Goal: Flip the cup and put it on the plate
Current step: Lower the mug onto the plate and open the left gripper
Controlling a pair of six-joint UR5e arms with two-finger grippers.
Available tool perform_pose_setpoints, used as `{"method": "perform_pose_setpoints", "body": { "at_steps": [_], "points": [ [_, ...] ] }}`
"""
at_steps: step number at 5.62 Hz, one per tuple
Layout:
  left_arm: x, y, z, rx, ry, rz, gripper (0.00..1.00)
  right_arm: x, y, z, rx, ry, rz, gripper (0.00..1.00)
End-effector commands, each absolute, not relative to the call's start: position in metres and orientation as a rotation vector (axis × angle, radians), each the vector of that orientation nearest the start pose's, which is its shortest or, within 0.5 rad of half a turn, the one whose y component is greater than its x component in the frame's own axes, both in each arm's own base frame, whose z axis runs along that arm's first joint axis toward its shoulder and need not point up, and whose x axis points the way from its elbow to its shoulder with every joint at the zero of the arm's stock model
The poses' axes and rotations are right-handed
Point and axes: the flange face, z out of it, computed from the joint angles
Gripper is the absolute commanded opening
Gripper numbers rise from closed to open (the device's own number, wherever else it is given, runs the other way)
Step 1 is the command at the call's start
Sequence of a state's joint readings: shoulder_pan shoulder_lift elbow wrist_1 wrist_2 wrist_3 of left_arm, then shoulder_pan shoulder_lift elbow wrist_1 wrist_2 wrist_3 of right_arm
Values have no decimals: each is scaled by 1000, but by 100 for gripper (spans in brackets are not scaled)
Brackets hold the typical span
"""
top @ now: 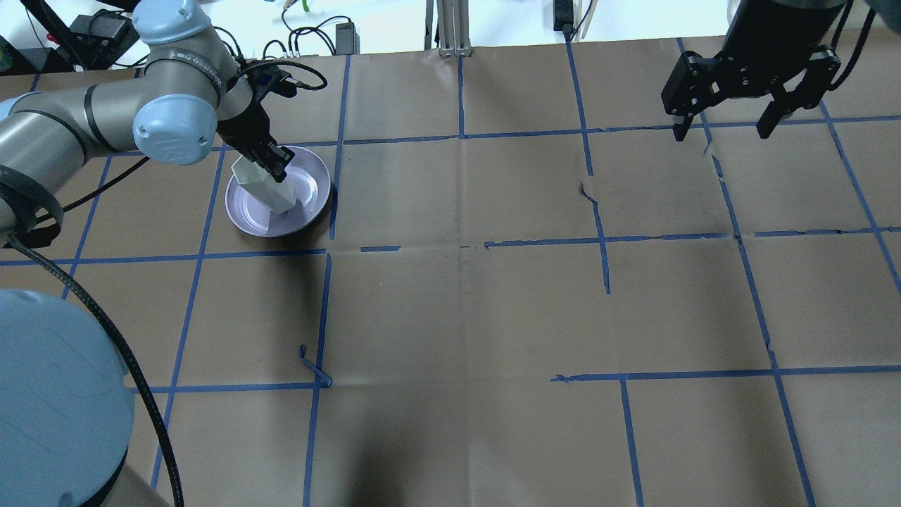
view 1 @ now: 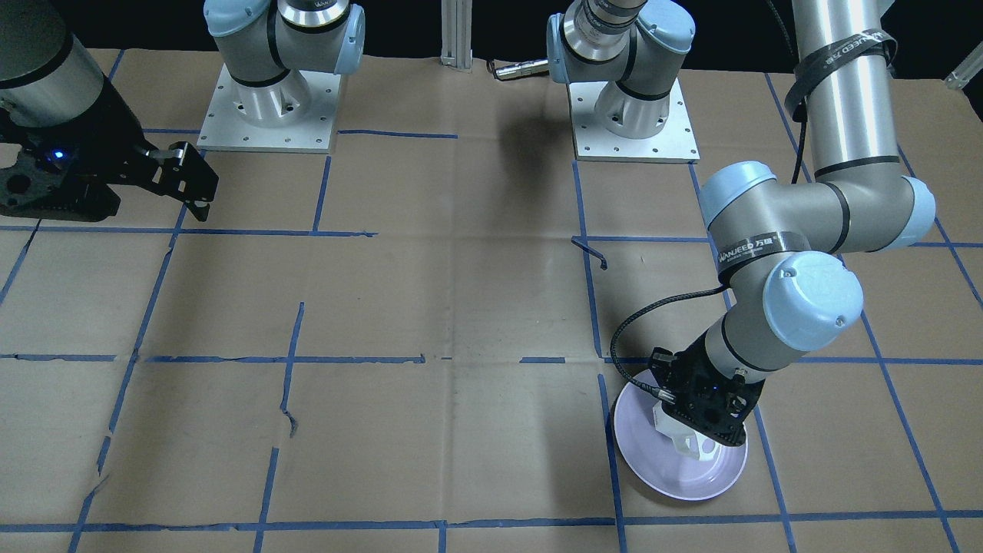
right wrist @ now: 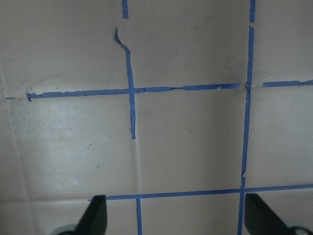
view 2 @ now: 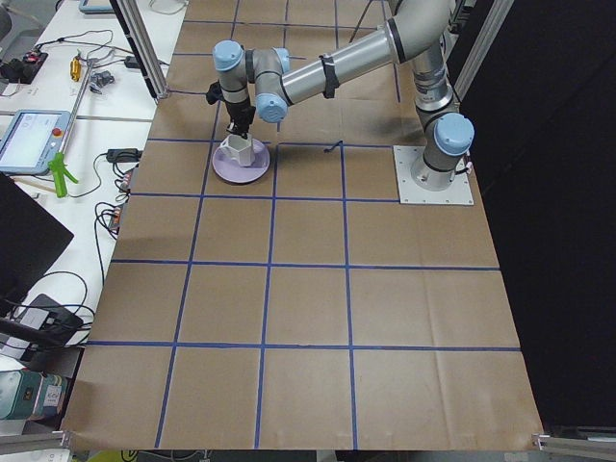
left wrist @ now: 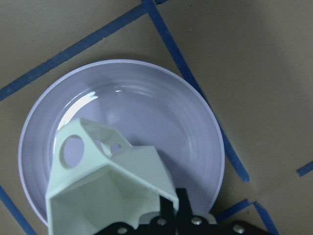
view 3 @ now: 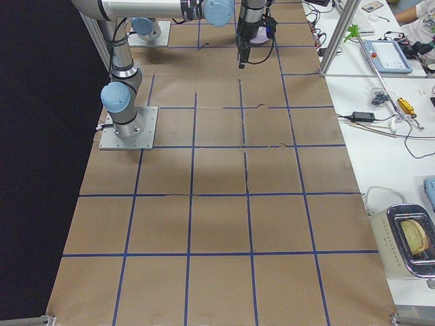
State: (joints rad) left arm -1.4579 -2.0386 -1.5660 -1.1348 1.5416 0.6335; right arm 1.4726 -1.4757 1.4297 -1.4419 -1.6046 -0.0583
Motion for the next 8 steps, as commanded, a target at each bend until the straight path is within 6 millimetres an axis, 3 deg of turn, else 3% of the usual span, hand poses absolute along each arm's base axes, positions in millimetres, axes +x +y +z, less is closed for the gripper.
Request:
{"method": "perform_pose_setpoints", "body": {
  "at_steps": [1,3,6,8],
  "points": [
    [-62,-649,262,812,3075,31,94,78,-533,496,61,3165,135,100],
    [-61,-643,288,759,3081,0,98,78,-533,496,61,3165,135,100],
    [-78,-596,387,364,3171,48,98,78,-533,496,61,3165,135,100],
    [-112,-545,460,191,3196,29,98,78,-533,496,61,3165,135,100]
  ]
}}
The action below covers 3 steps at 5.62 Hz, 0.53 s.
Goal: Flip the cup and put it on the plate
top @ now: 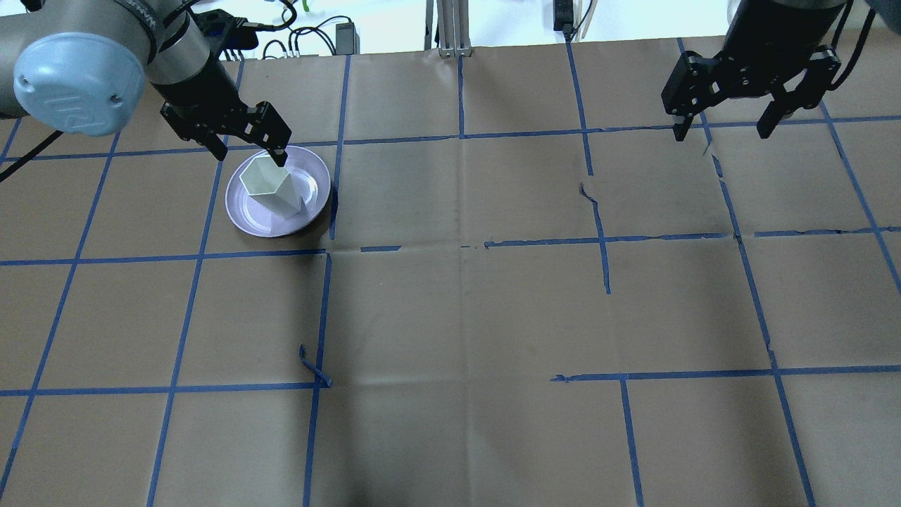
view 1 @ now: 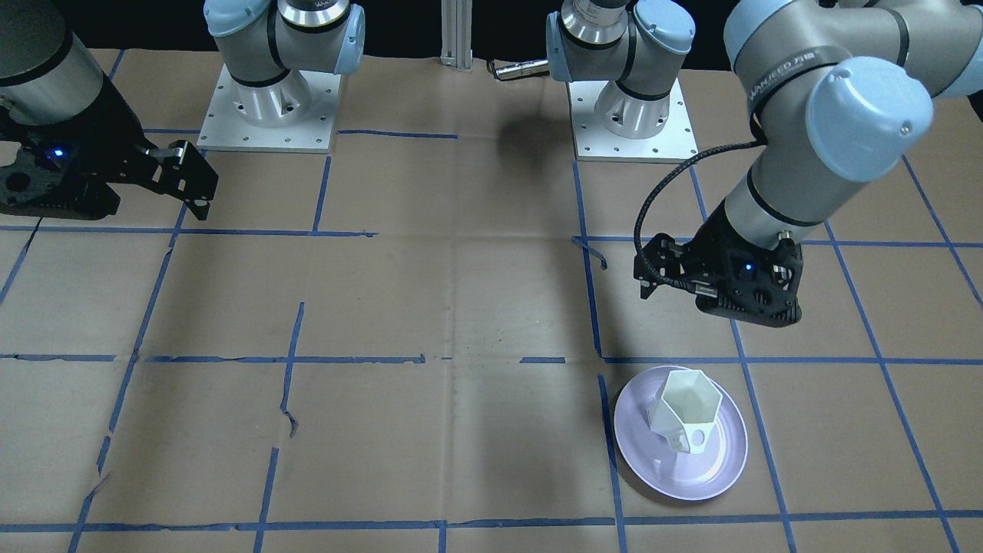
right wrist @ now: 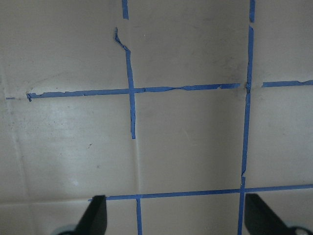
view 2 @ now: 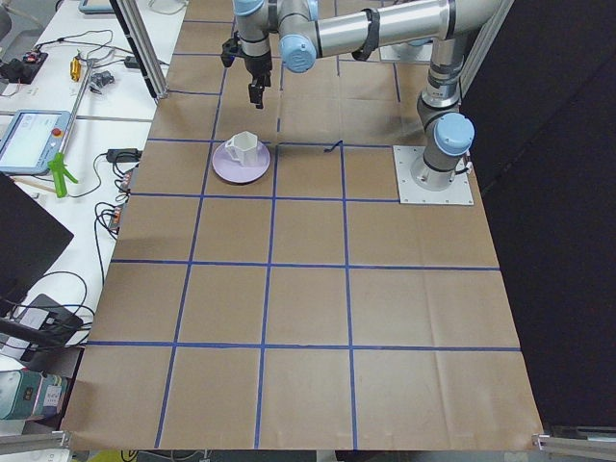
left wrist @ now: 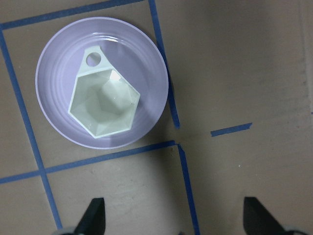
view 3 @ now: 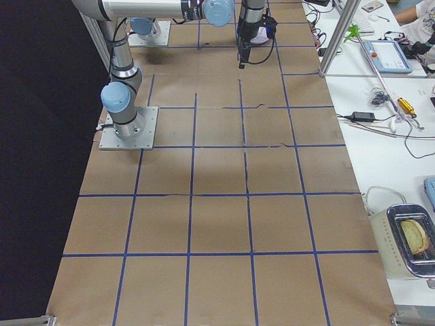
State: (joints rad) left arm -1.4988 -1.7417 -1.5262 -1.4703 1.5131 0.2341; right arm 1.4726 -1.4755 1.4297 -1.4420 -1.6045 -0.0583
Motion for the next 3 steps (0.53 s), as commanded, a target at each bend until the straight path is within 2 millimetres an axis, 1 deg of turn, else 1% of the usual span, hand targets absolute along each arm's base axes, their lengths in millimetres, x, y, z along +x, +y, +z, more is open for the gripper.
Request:
{"method": "perform_pose_setpoints", "body": {
  "at_steps": [1,2,3],
  "points": [
    [-120,-529,482,180,3200,37,98,78,-533,496,61,3165,135,100],
    [-135,-515,495,120,3183,19,98,78,-533,496,61,3165,135,100],
    [-137,-523,480,118,3182,68,98,78,-533,496,61,3165,135,100]
  ]
}}
